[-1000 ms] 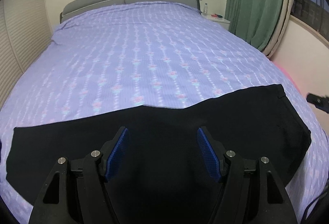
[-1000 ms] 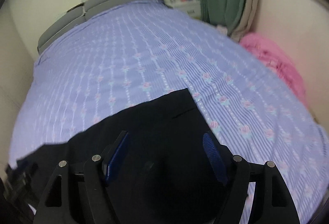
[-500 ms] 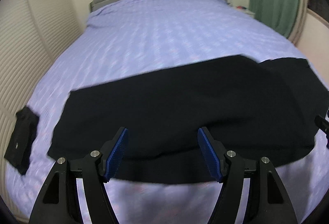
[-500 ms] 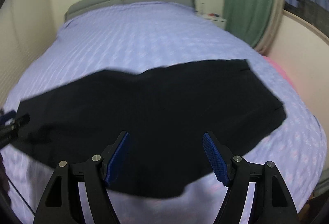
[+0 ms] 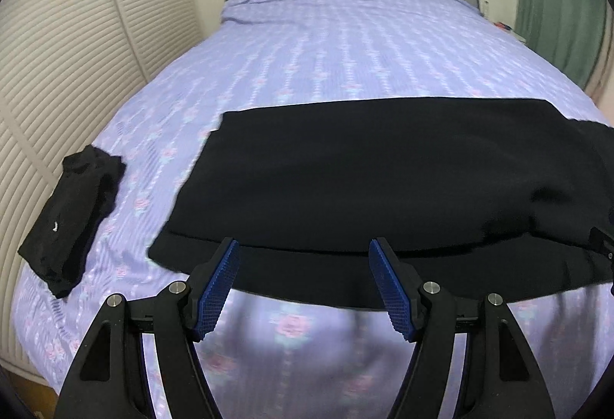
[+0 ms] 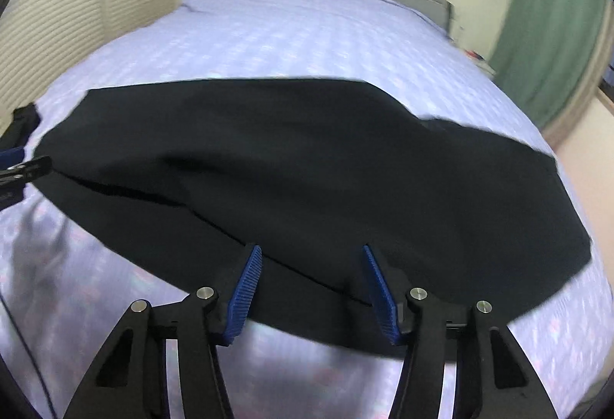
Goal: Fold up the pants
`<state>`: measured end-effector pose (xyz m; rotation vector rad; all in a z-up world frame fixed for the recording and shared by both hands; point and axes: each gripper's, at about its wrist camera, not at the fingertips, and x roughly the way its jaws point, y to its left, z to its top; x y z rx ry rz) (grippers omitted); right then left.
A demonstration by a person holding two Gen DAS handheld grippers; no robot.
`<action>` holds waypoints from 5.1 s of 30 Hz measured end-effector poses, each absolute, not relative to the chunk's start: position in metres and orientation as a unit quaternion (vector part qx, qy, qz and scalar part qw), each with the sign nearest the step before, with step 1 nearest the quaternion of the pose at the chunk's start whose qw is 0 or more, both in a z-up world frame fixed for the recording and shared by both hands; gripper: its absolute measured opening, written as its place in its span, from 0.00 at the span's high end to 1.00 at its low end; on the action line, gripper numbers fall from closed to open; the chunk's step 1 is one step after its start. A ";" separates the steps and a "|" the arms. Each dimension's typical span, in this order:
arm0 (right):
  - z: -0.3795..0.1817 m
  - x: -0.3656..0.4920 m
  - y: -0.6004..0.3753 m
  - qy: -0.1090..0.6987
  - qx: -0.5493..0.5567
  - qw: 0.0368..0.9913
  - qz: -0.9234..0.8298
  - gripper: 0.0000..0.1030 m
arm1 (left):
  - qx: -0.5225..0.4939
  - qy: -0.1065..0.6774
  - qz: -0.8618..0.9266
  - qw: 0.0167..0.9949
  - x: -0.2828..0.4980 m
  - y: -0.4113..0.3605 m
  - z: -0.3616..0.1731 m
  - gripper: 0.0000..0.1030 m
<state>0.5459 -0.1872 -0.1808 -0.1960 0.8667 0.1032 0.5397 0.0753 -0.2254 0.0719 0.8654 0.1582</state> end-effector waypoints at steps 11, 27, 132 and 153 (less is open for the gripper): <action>-0.193 0.541 -0.044 0.362 -0.224 0.892 0.151 0.46 | 0.004 0.419 0.119 0.900 0.537 0.156 -0.234 0.33; -0.224 0.569 0.004 0.364 -0.320 0.866 0.123 0.90 | -0.022 0.415 0.142 0.899 0.526 0.215 -0.233 0.33; -0.155 0.587 -0.038 0.417 -0.040 0.902 0.103 0.43 | -0.408 0.419 0.115 0.803 0.547 0.263 -0.301 0.50; -0.159 0.629 -0.066 0.454 0.084 0.880 0.113 0.43 | -0.260 0.423 0.090 0.863 0.568 0.238 -0.262 0.91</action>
